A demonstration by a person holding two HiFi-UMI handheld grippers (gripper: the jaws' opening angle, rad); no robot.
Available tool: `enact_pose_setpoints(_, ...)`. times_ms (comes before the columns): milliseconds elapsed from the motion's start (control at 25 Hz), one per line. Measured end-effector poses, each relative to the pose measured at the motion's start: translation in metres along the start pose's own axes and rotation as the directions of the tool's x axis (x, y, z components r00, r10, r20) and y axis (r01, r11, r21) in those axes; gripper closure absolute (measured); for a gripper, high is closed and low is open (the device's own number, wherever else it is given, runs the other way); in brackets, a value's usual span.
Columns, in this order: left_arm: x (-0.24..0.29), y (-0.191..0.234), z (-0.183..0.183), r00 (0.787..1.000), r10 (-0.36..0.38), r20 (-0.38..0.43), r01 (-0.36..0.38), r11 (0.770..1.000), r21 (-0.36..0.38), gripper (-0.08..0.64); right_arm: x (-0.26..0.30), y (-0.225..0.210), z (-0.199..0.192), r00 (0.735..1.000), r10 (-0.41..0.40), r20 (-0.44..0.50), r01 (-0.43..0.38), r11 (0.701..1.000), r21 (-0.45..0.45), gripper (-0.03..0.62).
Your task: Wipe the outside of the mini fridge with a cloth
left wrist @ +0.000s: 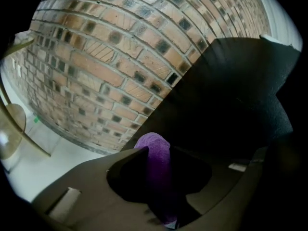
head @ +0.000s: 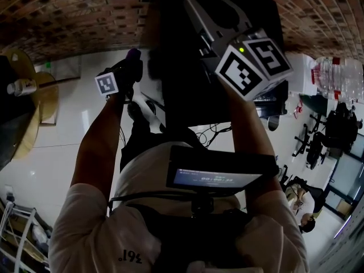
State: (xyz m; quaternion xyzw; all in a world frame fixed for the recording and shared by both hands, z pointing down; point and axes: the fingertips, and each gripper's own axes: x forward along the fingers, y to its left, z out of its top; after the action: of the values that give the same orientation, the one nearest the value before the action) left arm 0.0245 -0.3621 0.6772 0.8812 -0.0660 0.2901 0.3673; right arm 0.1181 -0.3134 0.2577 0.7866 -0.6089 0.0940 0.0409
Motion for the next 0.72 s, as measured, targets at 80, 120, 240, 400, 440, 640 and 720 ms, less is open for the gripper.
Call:
enact_pose_setpoints(80,-0.007,-0.002,0.004,0.999,-0.018,0.032,0.019,0.999,-0.028,0.439,0.0,0.0,0.0,1.0,-0.001,0.002,0.001,1.0,-0.002,0.488)
enact_pose_setpoints(120,-0.01,-0.003,0.006,0.998,-0.028,0.049,0.03,0.998,-0.046,0.439,-0.001,-0.001,0.0,1.0,-0.001,0.003,0.001,1.0,-0.003,0.488)
enact_pose_setpoints(240,-0.023,-0.005,0.012,0.991,-0.073,0.109,0.082,0.993,-0.089,0.439,-0.001,-0.001,0.0,1.0,-0.002,0.003,0.002,1.0,-0.002,0.488)
enact_pose_setpoints(400,-0.064,-0.061,0.053,0.939,-0.236,0.251,0.274,0.953,-0.128,0.439,-0.001,-0.002,0.0,1.0,-0.004,0.002,0.004,1.0,-0.003,0.488)
enact_pose_setpoints(440,-0.075,-0.07,0.061,0.924,-0.261,0.278,0.306,0.943,-0.132,0.439,-0.001,-0.002,0.0,1.0,-0.004,0.001,0.004,1.0,-0.003,0.488)
enact_pose_setpoints(640,-0.144,-0.126,0.096,0.835,-0.393,0.385,0.472,0.871,-0.134,0.439,0.0,-0.001,0.001,1.0,-0.001,0.003,0.001,1.0,-0.001,0.488)
enact_pose_setpoints(720,-0.171,-0.149,0.105,0.801,-0.433,0.413,0.522,0.843,-0.128,0.439,0.0,-0.001,0.002,1.0,0.002,0.005,-0.002,1.0,0.003,0.488)
